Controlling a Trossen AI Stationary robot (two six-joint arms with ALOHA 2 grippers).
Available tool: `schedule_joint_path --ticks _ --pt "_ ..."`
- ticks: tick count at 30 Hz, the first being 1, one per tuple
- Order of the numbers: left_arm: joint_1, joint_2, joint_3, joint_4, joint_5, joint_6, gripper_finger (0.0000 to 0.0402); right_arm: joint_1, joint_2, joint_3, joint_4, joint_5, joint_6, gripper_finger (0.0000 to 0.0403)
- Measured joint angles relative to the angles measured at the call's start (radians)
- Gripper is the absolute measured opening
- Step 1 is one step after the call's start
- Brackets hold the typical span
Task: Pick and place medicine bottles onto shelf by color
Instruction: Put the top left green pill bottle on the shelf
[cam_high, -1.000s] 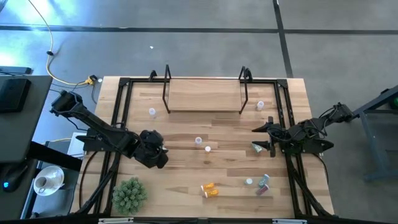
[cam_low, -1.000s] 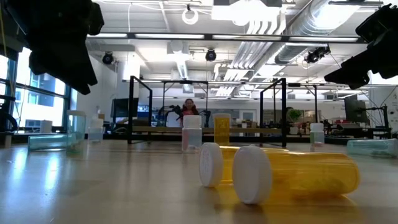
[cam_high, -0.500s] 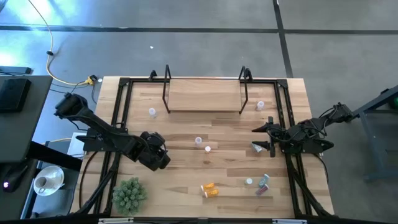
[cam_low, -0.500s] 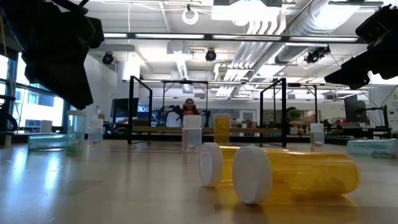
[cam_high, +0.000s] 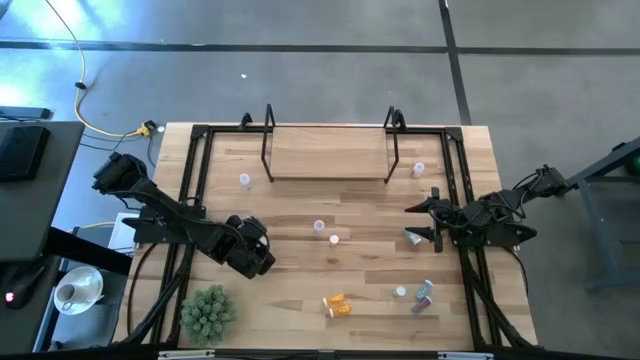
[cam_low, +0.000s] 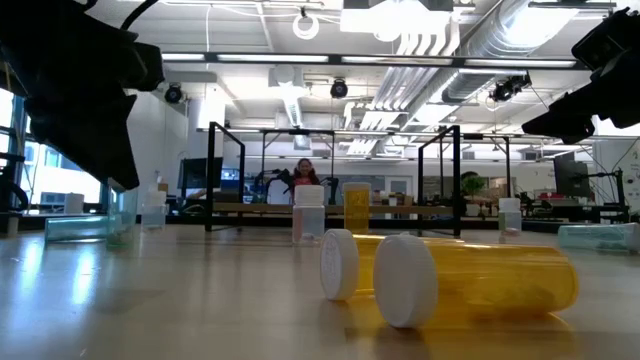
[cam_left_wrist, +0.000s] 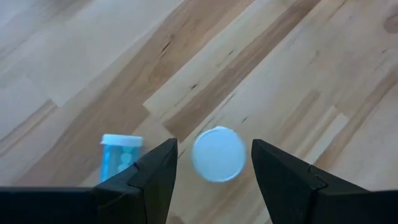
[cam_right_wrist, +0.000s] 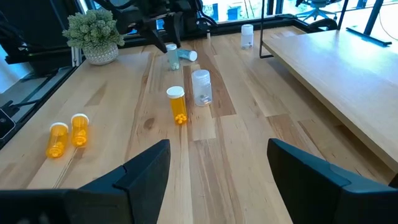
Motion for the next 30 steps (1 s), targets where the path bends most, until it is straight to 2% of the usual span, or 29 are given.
schedule_joint_path --ticks 8,24,30 --pt "-0.003 0.039 0.000 0.002 -0.001 -0.016 0.0188 0.000 0.000 0.000 0.000 0.000 0.000 0.0259" --pt "-0.002 0.063 0.000 0.010 -0.001 -0.015 0.0106 0.000 0.000 0.000 0.000 0.000 0.000 0.0259" --pt "0.023 0.053 0.010 0.010 -0.001 0.011 0.0104 0.000 0.000 0.000 0.000 0.000 0.000 0.0259"
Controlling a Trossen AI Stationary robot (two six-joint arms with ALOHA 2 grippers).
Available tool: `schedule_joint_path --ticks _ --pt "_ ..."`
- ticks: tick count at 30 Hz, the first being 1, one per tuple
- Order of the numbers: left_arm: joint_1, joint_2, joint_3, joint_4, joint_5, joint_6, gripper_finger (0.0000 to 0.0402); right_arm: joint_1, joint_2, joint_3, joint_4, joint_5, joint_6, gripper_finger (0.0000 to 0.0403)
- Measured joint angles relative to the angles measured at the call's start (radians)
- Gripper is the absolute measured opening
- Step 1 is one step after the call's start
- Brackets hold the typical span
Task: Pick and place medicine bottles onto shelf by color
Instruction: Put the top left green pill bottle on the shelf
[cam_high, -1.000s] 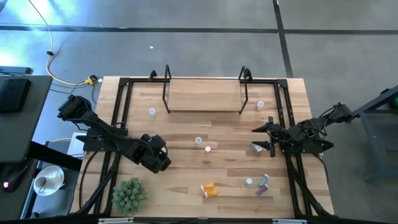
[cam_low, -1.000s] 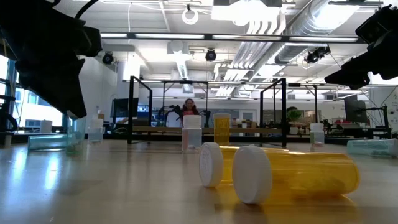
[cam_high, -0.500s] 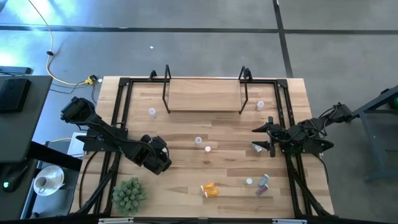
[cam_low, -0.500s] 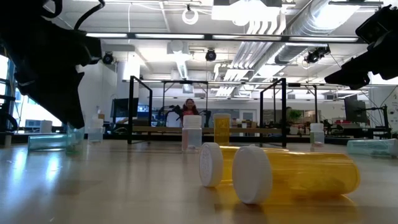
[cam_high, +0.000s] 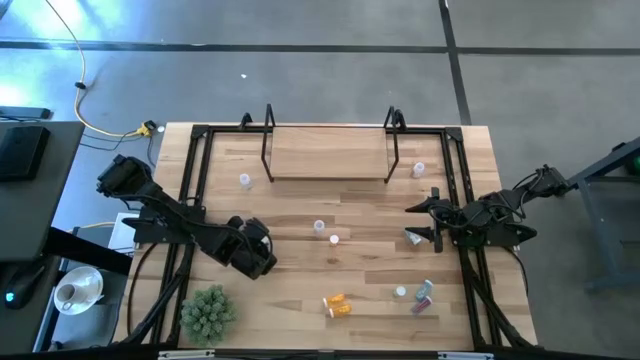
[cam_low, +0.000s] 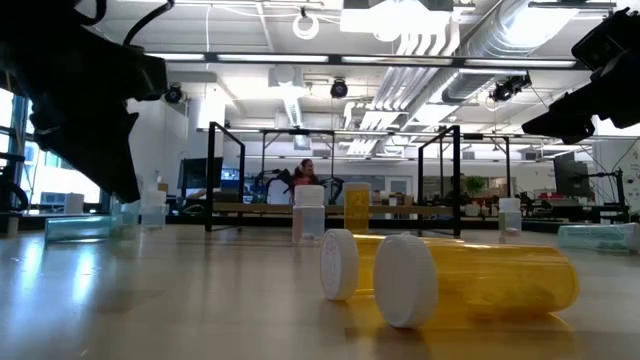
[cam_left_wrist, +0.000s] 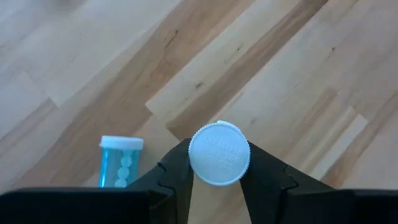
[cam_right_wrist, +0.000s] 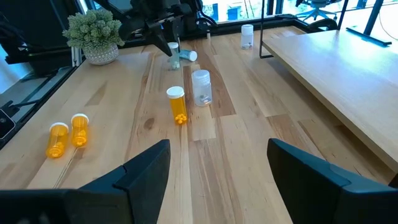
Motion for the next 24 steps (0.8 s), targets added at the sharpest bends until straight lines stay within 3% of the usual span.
schedule_joint_path --ticks 10,19,24 --pt "0.161 0.000 0.173 -0.018 -0.048 0.318 0.0105 0.000 0.000 0.000 0.000 0.000 0.000 0.0259" --pt "0.422 0.000 0.341 -0.020 -0.043 0.665 0.0105 0.000 0.000 0.000 0.000 0.000 0.000 0.0259" --pt "0.603 0.000 0.399 -0.012 0.029 0.776 0.0105 0.000 0.000 0.000 0.000 0.000 0.000 0.0259"
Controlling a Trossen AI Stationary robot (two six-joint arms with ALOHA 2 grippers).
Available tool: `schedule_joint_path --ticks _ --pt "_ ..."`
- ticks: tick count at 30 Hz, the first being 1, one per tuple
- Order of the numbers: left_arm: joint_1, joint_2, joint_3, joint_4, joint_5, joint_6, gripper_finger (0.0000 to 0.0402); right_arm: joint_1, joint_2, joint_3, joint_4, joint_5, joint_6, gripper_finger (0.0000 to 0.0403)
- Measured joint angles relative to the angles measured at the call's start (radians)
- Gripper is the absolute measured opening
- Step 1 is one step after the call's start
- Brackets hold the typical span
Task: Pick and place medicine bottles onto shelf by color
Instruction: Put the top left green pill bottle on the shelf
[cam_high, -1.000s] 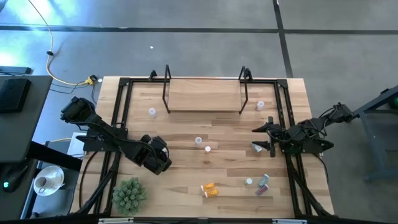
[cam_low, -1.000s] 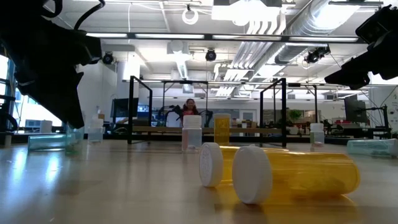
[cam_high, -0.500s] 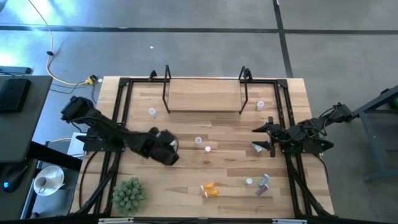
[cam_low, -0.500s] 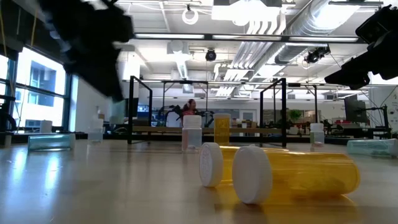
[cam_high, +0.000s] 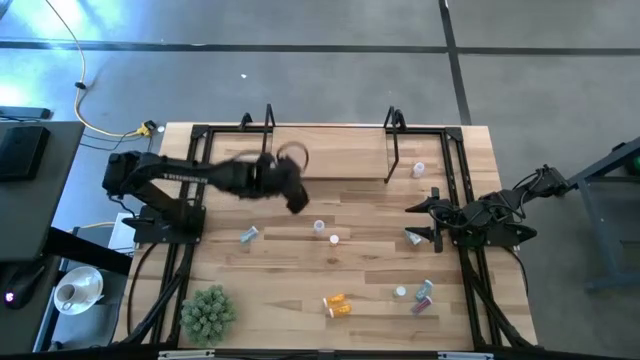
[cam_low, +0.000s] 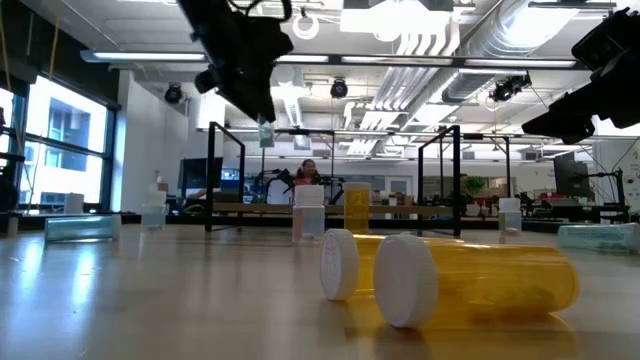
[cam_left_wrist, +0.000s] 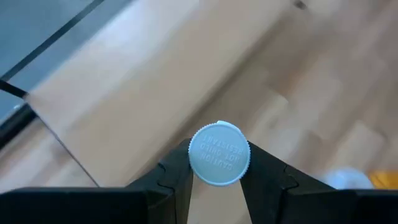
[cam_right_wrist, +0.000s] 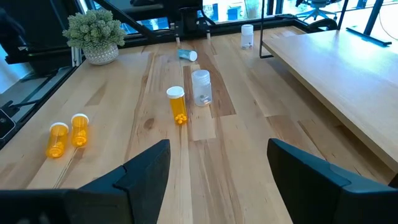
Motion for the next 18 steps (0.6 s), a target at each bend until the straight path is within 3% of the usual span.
schedule_joint_path --ticks 8,13,18 --pt "0.241 0.000 0.030 0.096 0.021 0.037 0.0104 0.000 0.000 0.000 0.000 0.000 0.000 0.0259" --pt "0.310 0.000 0.030 0.206 0.039 0.049 0.0104 0.000 0.000 0.000 0.000 0.000 0.000 0.0259" --pt "0.360 0.003 0.071 0.261 0.121 0.090 0.0104 0.000 0.000 0.000 0.000 0.000 0.000 0.0259"
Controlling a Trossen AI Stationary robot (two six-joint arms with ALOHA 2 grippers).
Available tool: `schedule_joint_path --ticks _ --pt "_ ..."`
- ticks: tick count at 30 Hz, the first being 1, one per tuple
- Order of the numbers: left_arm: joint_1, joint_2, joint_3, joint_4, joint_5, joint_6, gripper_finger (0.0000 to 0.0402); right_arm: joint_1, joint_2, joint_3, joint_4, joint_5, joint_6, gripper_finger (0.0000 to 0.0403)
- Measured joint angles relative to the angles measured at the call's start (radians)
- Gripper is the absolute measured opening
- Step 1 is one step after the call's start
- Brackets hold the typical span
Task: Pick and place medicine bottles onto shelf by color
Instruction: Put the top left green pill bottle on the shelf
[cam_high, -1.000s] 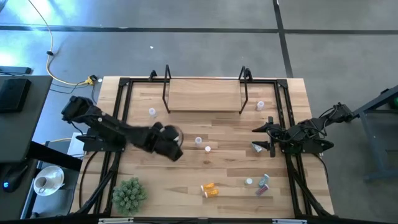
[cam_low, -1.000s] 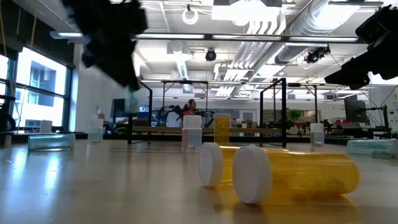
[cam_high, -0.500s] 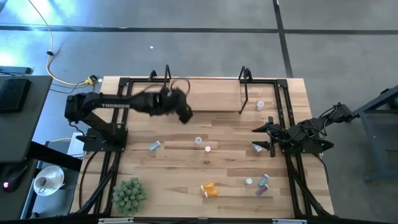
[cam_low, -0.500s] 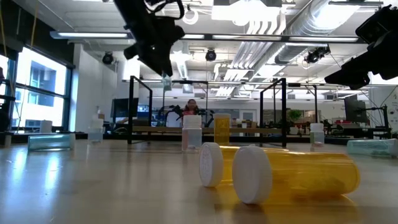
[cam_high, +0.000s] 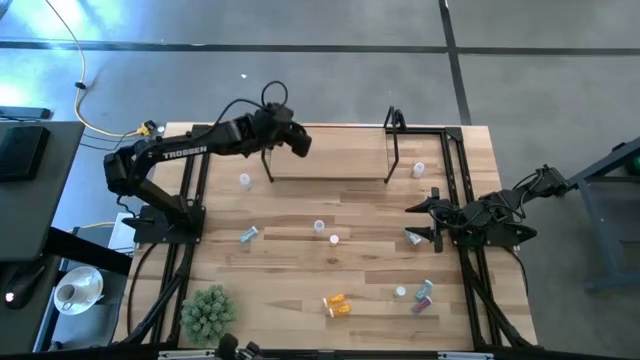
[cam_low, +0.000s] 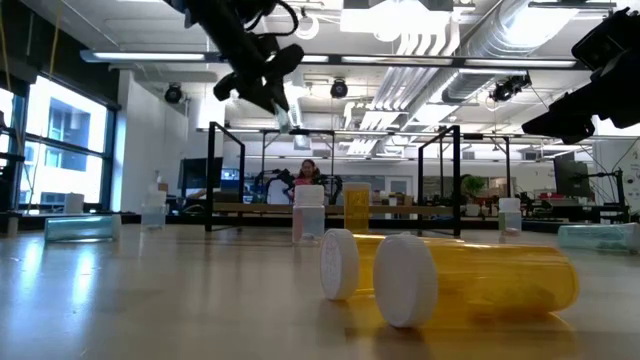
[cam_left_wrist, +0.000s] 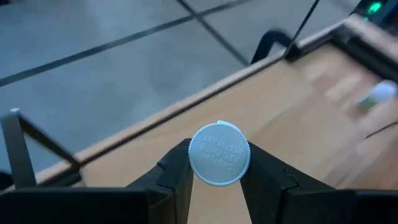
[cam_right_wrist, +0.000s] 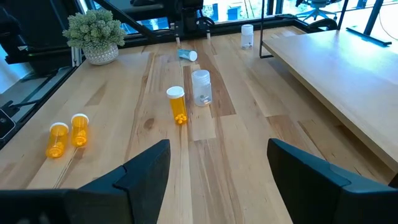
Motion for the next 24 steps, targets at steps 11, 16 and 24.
schedule_joint_path --ticks 11,16,24 --pt "-0.030 0.142 0.219 -0.022 0.046 0.059 0.0104 0.000 0.000 0.000 0.000 0.000 0.000 0.0259" --pt "-0.040 0.251 0.276 -0.027 0.075 0.081 0.0104 0.000 0.000 0.000 0.000 0.000 0.000 0.0259" --pt "-0.031 0.390 0.293 -0.082 0.084 0.106 0.0104 0.000 0.000 0.000 0.000 0.000 0.000 0.0259"
